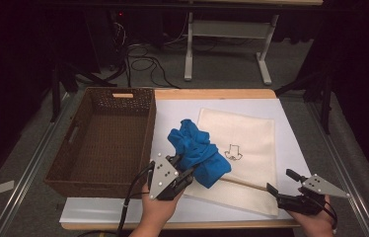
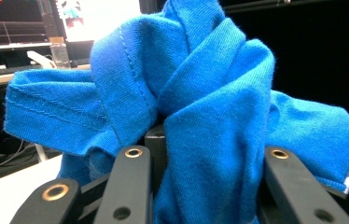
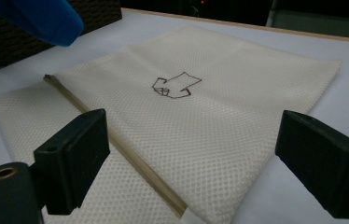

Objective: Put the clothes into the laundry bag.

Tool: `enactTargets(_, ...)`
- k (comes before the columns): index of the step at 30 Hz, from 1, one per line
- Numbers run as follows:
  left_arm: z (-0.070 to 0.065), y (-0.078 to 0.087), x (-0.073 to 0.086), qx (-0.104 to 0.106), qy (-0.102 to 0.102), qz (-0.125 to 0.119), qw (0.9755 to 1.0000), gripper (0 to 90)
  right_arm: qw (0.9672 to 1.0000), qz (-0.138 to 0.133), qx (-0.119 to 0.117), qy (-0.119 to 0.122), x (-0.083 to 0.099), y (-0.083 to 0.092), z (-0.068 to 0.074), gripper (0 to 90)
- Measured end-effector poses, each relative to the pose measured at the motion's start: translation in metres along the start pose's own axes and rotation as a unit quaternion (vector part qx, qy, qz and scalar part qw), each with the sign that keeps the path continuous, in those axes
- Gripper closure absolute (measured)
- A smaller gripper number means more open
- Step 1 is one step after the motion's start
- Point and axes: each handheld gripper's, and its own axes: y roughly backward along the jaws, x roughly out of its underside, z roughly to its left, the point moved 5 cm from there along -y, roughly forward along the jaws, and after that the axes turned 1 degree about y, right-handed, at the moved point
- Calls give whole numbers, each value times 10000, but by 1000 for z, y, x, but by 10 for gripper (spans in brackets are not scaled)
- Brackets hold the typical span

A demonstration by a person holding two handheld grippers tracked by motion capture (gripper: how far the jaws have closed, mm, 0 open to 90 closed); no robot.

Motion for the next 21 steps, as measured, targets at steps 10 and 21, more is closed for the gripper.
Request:
enactTargets(10,16,32,23,-159,-38,-17,9999,671,9992,278,-180,239,-18,-25,20,148)
enactTargets(21,15,38,28,-281,-90,3,9996,666,9928,970,-583,396,-8,-63,36,287)
